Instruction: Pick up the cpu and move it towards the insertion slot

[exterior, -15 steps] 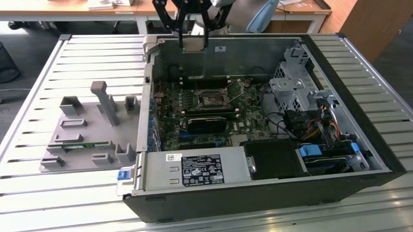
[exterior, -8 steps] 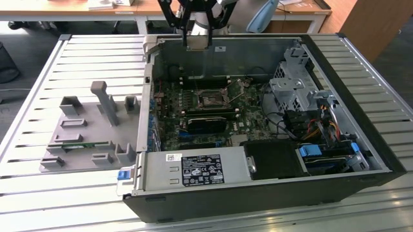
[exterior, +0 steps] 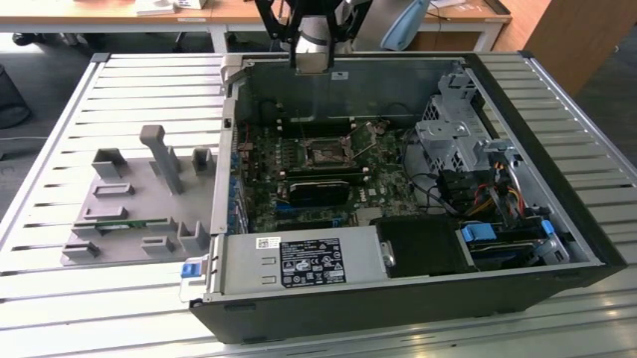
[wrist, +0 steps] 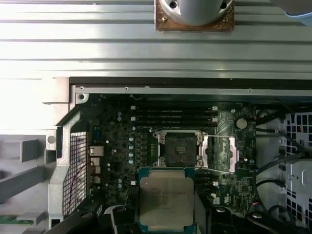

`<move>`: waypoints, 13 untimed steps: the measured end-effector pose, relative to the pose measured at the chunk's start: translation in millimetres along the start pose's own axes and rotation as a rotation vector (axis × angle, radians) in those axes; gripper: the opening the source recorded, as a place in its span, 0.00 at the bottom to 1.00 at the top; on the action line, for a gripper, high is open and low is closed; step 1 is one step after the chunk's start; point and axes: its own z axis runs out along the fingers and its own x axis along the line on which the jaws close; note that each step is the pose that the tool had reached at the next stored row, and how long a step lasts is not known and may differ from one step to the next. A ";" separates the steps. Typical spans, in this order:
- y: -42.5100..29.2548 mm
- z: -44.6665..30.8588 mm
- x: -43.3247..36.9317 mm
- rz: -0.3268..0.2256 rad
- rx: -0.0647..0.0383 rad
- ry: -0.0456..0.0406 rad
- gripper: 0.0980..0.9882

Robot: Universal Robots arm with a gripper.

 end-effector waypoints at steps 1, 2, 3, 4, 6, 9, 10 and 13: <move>0.7 0.1 -1.6 0.000 0.000 0.0000 0.49; 1.5 0.2 -3.2 0.000 0.000 0.0000 0.49; 2.1 0.3 -4.7 0.000 0.000 -0.0001 0.49; 2.8 0.3 -6.4 0.000 0.000 -0.0001 0.49; 4.2 0.5 -9.2 0.000 0.000 -0.0002 0.49; 6.3 0.7 -12.8 0.001 -0.001 -0.0005 0.49; 7.1 0.8 -14.0 0.001 -0.001 -0.0006 0.49; 9.6 1.1 -18.5 0.001 -0.001 -0.0009 0.49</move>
